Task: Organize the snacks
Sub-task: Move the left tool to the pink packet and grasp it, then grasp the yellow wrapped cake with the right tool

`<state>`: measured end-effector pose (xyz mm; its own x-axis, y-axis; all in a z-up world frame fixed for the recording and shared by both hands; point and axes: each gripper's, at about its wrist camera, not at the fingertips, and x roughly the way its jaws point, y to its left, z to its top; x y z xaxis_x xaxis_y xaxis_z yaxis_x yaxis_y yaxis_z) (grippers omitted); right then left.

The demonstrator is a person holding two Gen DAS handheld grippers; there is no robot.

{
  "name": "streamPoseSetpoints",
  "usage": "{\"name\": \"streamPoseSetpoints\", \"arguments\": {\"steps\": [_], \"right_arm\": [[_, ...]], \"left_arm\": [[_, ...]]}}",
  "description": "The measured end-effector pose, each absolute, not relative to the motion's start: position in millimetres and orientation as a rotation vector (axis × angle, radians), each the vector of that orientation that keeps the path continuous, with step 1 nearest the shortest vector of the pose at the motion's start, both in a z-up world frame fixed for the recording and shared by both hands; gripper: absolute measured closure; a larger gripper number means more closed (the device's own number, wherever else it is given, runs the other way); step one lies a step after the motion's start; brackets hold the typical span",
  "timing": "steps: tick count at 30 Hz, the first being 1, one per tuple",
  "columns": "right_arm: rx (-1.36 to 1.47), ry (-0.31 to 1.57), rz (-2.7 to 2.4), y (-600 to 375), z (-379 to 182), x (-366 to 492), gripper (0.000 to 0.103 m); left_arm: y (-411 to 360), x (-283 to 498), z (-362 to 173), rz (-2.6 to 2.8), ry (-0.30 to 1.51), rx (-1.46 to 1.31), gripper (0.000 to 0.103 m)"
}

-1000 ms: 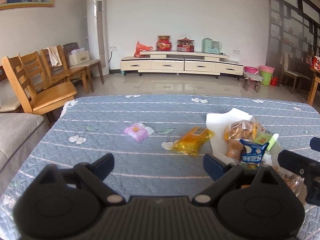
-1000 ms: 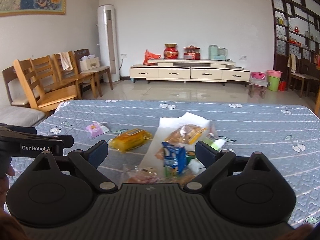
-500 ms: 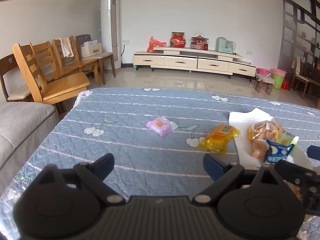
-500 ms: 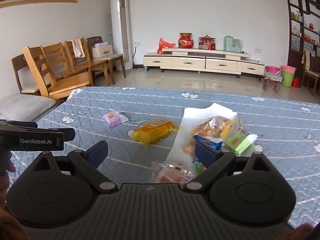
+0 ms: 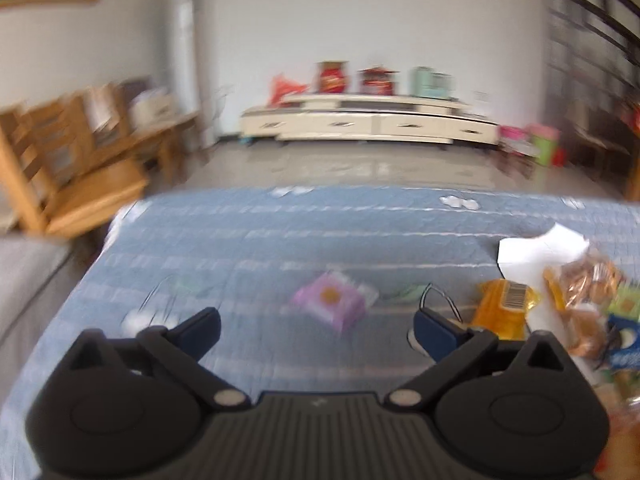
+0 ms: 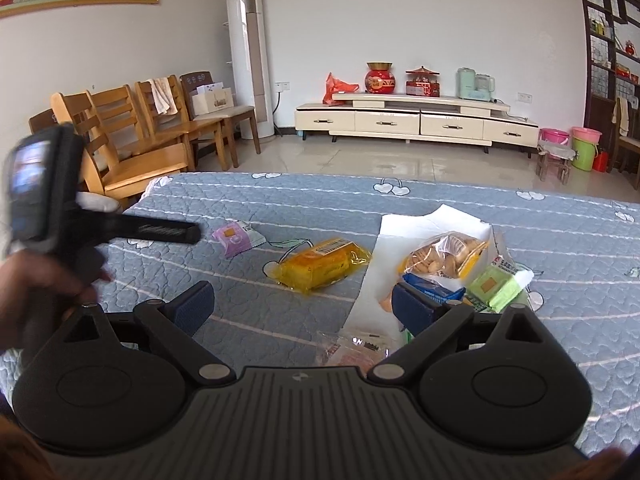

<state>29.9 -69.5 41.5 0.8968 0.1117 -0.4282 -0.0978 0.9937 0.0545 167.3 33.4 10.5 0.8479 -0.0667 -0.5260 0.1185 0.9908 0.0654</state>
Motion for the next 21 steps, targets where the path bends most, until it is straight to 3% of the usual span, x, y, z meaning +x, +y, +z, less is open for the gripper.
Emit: {"name": "streamPoseSetpoints", "arguments": {"steps": [6,12,16,17,18,21], "right_arm": [[0.035,0.434,0.118,-72.1,40.6,32.6,0.0],[0.045,0.464,0.131,-66.8,34.2,46.8,0.0],[0.045,0.492,0.132,-56.0,30.7,59.9,0.0],[0.042,0.498,0.133,-52.0,30.0,63.1,0.0],[0.04,0.502,0.134,-47.4,29.7,66.3,0.0],[0.044,0.509,0.127,-37.9,29.3,78.0,0.0]], "left_arm": [[27.7,216.7,-22.6,-0.221,0.542,0.341,0.001],[28.4,246.1,-38.7,-0.282,0.556,0.343,0.003],[29.4,253.2,-48.5,-0.297,0.57,0.3,0.022],[33.6,252.7,-48.1,-0.311,0.577,0.261,0.035],[37.5,251.7,-47.4,-0.329,0.589,0.218,0.041],[39.1,240.4,-46.5,-0.32,0.579,0.207,0.049]]}}
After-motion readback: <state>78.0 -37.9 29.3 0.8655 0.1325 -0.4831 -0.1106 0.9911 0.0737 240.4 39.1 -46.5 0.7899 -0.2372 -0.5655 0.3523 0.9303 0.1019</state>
